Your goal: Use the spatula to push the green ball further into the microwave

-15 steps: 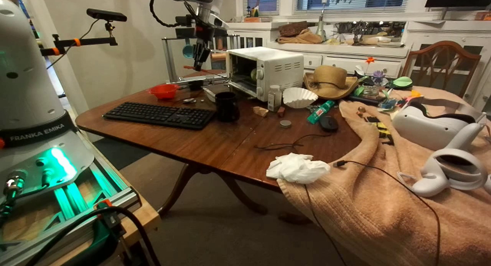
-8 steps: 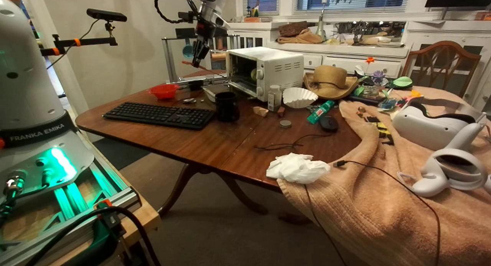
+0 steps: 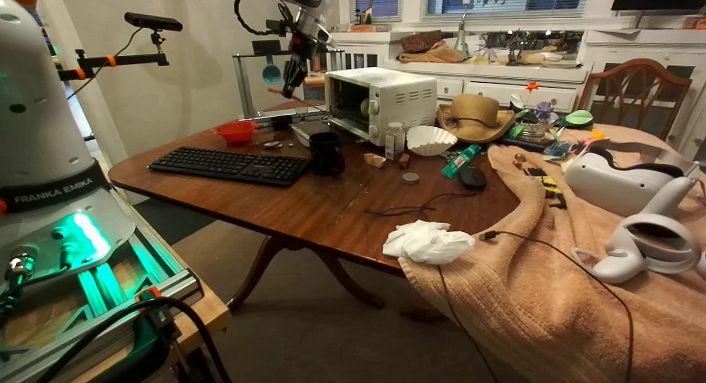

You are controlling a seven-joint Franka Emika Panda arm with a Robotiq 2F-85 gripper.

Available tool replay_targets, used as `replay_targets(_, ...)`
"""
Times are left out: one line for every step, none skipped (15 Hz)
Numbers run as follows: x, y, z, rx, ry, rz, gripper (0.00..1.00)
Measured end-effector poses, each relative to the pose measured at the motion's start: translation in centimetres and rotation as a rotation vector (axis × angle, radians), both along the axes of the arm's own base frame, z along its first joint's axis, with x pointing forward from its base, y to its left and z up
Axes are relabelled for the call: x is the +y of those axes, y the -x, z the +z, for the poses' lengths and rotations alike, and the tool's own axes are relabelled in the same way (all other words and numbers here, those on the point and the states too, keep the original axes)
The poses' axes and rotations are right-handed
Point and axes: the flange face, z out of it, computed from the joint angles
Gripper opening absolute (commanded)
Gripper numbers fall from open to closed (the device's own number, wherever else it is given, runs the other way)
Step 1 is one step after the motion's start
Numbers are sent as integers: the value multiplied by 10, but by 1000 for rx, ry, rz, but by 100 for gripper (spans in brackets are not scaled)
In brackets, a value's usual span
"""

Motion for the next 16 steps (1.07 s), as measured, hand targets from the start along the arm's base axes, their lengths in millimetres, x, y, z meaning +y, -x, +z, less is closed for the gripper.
replay_targets(0,-3,-2,1,-1,-5,5)
replay_targets(-1,-6,-5,1,-2,-8,5)
replay_targets(-1,-8,-6,1,-2,-10,5)
replay_targets(-2,-11,-8,2,-2,-12,5)
replay_targets(-2,-13,-9,0,-3,-14,5)
replay_targets(-3,-15,-10,-2,-3,-15,5)
replay_targets(-4,-18,-11,-4,-3,-17,5)
replay_targets(-5,-20,-11,-7,-3,-19,5)
replay_targets(-6,-22,-11,-9,-2,-21,5)
replay_targets(-7,-24,-11,-11,-2,-23,5)
replay_targets(-8,-26,-11,-14,-1,-25,5)
replay_targets(-8,-28,-11,-16,-1,-27,5)
replay_targets(-9,-29,-11,-17,0,-29,5)
replay_targets(-10,-31,-12,-18,1,-31,5)
replay_targets(-11,-32,-12,-20,2,-33,5)
replay_targets(-12,-34,-12,-22,3,-36,5)
